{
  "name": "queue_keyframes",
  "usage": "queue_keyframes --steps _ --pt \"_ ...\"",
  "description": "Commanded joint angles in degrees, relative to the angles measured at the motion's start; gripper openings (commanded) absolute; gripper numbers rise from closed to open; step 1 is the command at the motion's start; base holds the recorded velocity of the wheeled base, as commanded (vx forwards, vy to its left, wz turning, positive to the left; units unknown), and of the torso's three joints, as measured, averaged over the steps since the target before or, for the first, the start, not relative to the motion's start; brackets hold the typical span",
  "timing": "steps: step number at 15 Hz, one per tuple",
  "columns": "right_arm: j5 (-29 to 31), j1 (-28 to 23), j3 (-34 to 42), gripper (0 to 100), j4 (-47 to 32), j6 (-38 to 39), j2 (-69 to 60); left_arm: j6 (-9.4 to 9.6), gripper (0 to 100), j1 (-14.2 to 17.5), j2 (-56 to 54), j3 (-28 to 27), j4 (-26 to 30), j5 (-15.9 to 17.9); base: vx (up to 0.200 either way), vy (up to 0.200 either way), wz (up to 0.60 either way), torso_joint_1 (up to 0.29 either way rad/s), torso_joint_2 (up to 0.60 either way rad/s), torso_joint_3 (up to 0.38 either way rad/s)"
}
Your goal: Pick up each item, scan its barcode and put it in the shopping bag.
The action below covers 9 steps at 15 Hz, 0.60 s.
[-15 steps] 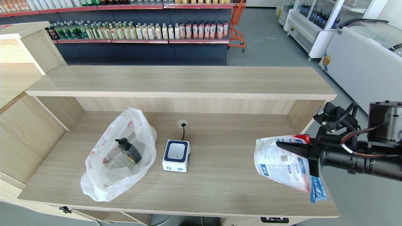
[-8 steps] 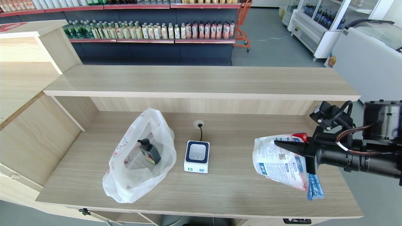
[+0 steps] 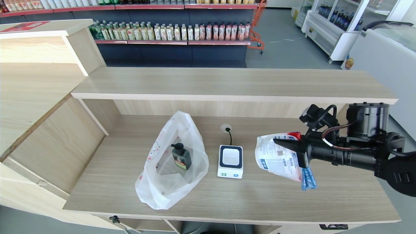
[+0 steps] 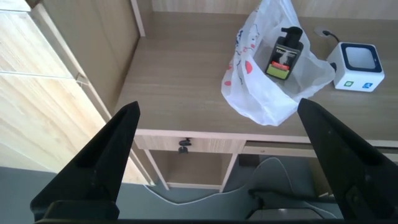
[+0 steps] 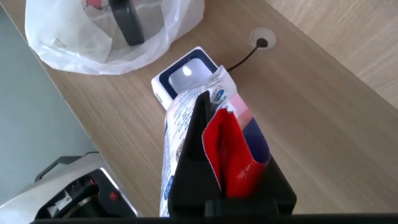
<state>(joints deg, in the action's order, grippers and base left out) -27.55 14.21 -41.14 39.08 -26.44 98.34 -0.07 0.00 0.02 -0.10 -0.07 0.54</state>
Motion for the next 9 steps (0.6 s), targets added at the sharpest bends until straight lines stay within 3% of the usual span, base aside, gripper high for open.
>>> queue_keyframes --steps 1,9 --pt "0.0 0.1 -2.5 0 0.0 -1.1 4.9 -0.1 100 0.0 0.0 0.0 0.0 0.0 0.0 0.0 0.0 0.0 0.0 0.0" --pt "1.4 0.5 -10.7 0 -0.2 -6.5 12.3 -0.1 100 0.0 0.0 0.0 0.0 0.0 0.0 0.0 0.0 0.0 0.0 0.0"
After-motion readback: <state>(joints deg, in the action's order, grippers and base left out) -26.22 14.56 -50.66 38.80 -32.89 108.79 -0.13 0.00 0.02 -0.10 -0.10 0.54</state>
